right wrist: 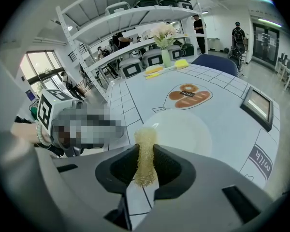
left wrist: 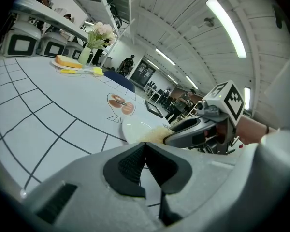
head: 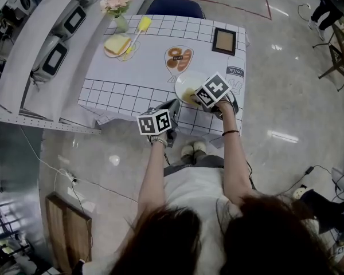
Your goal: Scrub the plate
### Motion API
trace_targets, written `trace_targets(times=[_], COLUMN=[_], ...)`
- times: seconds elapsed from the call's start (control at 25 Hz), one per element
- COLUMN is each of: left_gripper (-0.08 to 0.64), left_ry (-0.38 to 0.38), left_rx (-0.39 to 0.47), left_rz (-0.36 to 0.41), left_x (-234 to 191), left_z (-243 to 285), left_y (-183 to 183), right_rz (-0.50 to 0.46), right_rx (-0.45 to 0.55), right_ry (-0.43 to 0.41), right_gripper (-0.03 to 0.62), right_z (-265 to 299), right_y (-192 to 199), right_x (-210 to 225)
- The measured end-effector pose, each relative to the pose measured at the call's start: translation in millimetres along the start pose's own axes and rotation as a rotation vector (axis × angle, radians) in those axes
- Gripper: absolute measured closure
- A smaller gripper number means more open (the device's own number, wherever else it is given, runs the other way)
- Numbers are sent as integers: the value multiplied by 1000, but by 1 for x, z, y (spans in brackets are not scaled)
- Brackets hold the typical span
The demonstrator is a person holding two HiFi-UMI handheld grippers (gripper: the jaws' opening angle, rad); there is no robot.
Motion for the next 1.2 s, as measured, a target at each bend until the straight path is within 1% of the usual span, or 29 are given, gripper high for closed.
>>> trace_targets(times=[0.28, 0.76, 1.2], left_gripper=[549, 549, 549], left_ry=[-14, -47, -45], left_rx=[10, 24, 27], left_rz=[-12, -37, -48], left_x=[-8, -24, -34], left_z=[-3, -10, -9], left_y=[-2, -3, -8], right_rz=[-14, -33, -33], right_rx=[-3, 22, 44], right_ry=[-10, -7, 8], right_gripper=[512, 512, 512], right_z=[5, 15, 20], right_y=[-8, -25, -41], right_x=[-4, -6, 0])
Point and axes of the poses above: the fingertips, and each gripper's own axes: z forward along the fingers, x to its right, y out of its underside, the point moved 2 cm from there along -z, backward along the fingers, and after that the axes turned 15 degrees about z, right-handed, at the moved point
